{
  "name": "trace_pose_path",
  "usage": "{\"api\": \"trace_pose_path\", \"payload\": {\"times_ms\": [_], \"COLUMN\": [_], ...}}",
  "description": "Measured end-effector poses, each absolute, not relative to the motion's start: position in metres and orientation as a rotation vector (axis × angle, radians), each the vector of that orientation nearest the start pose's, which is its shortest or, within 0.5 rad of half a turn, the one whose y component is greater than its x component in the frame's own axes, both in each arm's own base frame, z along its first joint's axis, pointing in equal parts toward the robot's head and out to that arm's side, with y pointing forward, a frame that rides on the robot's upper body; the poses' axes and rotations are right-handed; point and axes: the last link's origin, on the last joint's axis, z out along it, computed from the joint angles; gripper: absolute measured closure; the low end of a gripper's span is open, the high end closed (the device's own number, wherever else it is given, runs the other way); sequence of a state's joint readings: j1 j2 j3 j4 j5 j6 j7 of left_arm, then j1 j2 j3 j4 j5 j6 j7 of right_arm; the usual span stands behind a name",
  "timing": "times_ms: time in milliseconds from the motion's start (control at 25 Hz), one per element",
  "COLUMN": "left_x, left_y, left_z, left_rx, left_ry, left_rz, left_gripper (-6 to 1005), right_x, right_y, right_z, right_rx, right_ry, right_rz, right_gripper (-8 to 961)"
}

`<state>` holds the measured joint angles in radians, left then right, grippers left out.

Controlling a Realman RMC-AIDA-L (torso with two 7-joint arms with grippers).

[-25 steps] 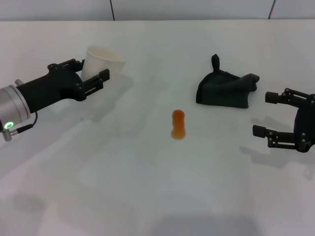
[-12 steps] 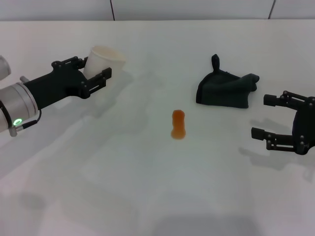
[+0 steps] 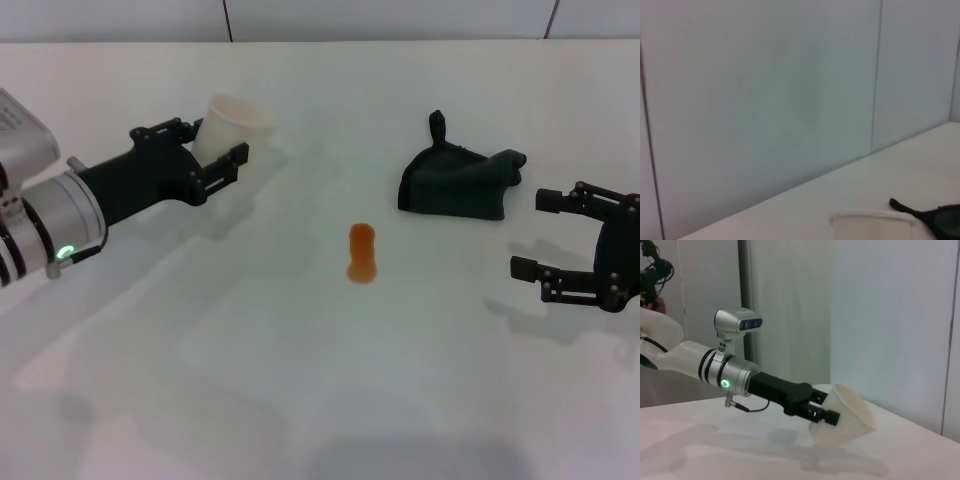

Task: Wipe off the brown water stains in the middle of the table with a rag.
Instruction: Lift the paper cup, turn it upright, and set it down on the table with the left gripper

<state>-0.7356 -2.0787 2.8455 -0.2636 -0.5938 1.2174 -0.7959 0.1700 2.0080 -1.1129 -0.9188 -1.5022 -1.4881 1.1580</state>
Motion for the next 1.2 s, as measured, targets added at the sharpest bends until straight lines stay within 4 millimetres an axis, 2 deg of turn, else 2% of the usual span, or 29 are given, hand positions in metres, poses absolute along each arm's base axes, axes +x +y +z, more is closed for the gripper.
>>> {"api": "trace_pose_path", "payload": {"times_ms": [320,760,1200], "left_x": [-0.289,-0.297,-0.305], "left_y": [0.357,0.338,0.33], "left_z": [-0.049,-0.054,-0.055], "left_rx": [-2.37,-2.371,-2.366], "left_ry": [-0.485,-0.481,-0.468], "left_rz": [-0.606,-0.631,-0.611], "left_gripper": [421,420,419], "right_x": [0.283,0.282,0.281], "right_y": [0.279,0.278,0.278], "right_z": [0.035,0.035,0.036], "right_rx": [-2.58,-2.589,-2.591], "right_ry": [0.256,0.244,0.239], "right_rz": [0.723,0.724,0.723], "right_gripper": [112,112,112]}}
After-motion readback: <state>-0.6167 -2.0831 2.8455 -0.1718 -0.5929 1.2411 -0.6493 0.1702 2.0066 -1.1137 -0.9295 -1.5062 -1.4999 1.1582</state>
